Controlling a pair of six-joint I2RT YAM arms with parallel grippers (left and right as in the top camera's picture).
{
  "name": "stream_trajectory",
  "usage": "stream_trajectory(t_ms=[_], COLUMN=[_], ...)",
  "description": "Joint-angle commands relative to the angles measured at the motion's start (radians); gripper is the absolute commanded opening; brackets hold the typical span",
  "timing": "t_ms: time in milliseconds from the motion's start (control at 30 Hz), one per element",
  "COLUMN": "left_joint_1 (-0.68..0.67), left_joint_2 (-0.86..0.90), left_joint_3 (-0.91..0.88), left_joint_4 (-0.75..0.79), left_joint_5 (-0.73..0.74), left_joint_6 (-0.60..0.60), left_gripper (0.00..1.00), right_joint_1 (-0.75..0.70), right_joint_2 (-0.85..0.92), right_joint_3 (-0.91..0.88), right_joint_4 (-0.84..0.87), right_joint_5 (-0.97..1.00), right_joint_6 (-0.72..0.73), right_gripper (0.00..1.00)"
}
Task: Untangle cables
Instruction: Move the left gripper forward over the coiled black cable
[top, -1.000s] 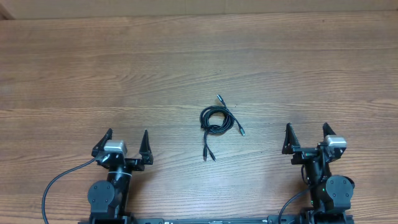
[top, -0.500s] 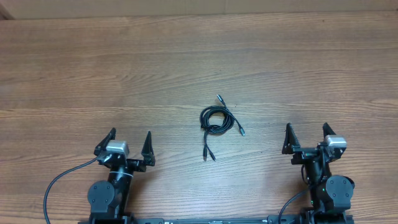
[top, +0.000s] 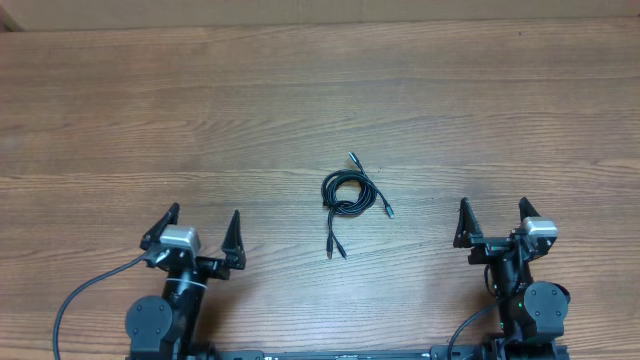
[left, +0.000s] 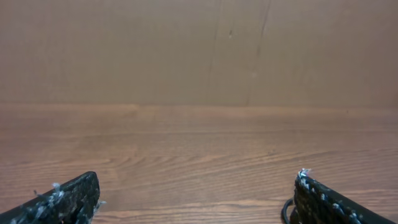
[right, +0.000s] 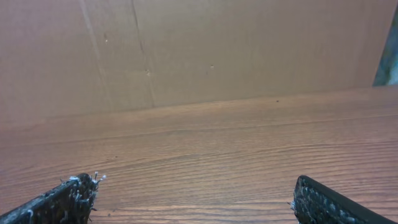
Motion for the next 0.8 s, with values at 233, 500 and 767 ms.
stream_trajectory(t_ms=[233,500,767], left_joint_1=[-0.004,-0.007,-0.064], left_joint_2=[0.344,0.701,1.041], left_joint_3=[0.205,0.494,0.768], left_joint_4=[-0.039,-0.268,-0.535], left_joint_5=[0.132,0.230,0.374], left_joint_6=[0.040,0.117,0.239], left_gripper=[1.00,0.99,0.99], right_joint_1=[-0.003,-0.003,-0.003], right_joint_2=[-0.012,-0.012,-0.012], right_joint_3=[-0.011,-0.011,-0.011], right_joint_4=[0.005,0.005,0.005], right_joint_5=[0.012,0.012,0.012], right_joint_6=[0.004,0.004,0.004], right_gripper=[1.00,1.00,1.00])
